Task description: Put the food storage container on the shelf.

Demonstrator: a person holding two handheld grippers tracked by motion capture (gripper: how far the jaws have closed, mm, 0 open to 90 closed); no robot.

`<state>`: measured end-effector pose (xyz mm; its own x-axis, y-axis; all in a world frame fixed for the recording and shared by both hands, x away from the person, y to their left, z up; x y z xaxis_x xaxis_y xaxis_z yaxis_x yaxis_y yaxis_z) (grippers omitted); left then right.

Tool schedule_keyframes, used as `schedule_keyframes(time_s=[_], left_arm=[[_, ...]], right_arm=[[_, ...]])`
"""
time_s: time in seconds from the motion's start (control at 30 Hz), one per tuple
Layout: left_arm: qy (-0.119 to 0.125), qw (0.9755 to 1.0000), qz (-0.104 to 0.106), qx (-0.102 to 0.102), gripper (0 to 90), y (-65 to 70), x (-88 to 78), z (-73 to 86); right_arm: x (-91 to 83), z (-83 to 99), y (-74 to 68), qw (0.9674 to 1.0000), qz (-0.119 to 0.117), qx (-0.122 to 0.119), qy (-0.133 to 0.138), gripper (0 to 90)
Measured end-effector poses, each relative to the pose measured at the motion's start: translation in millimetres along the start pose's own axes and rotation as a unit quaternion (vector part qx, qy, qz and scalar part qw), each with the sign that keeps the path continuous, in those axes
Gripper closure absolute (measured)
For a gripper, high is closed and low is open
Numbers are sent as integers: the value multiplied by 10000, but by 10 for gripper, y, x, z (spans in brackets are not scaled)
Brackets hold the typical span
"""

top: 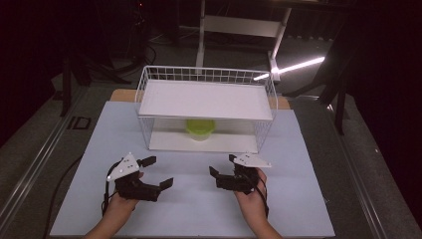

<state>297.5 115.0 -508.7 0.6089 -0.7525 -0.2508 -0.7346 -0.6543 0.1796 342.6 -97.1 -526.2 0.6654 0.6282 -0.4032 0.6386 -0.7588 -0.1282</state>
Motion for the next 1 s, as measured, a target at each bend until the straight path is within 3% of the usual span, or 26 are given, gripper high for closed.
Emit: schedule_keyframes(time_s=[0.2, 0.63, 1.0], left_arm=[[-30, 10000, -14, -11, 23, -2, -62, 40], [-73, 9998, -143, -88, 23, -67, -226, 227], [-29, 9996, -235, -123, 23, -120, -268, 321]], right_arm=[[-147, 52, 55, 9999, 16, -130, -26, 153], [-451, 249, 157, 9998, 16, -144, -115, 156], [-501, 398, 299, 9996, 135, -174, -174, 157]])
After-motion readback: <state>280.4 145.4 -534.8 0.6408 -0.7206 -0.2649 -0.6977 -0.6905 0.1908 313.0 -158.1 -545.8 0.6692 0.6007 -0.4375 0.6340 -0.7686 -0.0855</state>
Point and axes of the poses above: each handheld gripper's, and its own axes: x roughly forward along the jaws, z roughly out of its underside, y roughly to its right, the point moved 9 cm from there along x, roughly forward along the jaws, and after that the axes turned 3 degrees about y, right-handed, at the moved point
